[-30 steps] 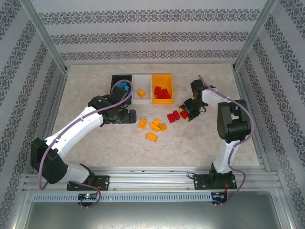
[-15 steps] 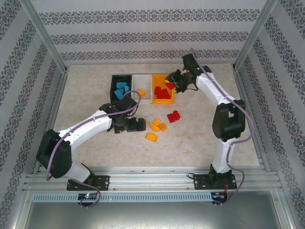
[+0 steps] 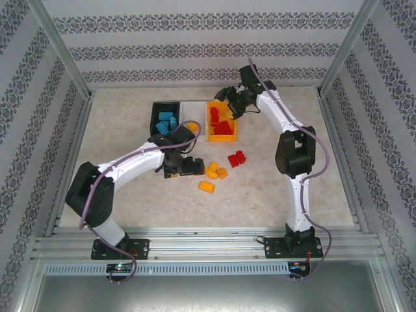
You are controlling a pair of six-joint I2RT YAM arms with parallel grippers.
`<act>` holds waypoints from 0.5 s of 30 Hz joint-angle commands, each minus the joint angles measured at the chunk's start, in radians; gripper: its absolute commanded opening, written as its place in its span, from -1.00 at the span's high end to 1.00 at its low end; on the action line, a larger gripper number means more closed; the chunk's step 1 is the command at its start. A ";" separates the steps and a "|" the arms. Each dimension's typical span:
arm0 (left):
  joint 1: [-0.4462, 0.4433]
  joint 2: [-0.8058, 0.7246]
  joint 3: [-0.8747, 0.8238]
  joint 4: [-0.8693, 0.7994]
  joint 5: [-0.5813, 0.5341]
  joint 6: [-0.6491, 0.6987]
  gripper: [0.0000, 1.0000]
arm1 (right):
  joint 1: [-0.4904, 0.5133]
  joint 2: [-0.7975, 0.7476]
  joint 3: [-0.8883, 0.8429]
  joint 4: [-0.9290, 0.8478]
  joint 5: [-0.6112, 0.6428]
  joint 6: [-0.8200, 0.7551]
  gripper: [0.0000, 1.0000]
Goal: Sort the legos into containers by color
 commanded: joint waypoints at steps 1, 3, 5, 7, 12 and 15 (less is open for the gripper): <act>0.007 0.071 0.078 -0.034 -0.023 0.081 -0.80 | -0.015 -0.149 -0.074 -0.058 -0.010 -0.097 -0.42; 0.008 0.121 0.120 -0.047 -0.033 0.113 -0.70 | -0.022 -0.255 -0.217 -0.037 -0.003 -0.132 -0.43; 0.008 0.163 0.156 -0.053 -0.043 0.141 -0.63 | -0.034 -0.358 -0.376 0.001 -0.012 -0.140 -0.43; 0.008 0.206 0.191 -0.063 -0.048 0.164 -0.51 | -0.050 -0.452 -0.527 0.034 -0.019 -0.139 -0.43; 0.010 0.298 0.274 -0.101 -0.063 0.197 -0.35 | -0.081 -0.623 -0.772 0.048 -0.031 -0.157 -0.43; 0.010 0.315 0.286 -0.115 -0.077 0.215 -0.34 | -0.089 -0.682 -0.851 0.054 -0.034 -0.158 -0.43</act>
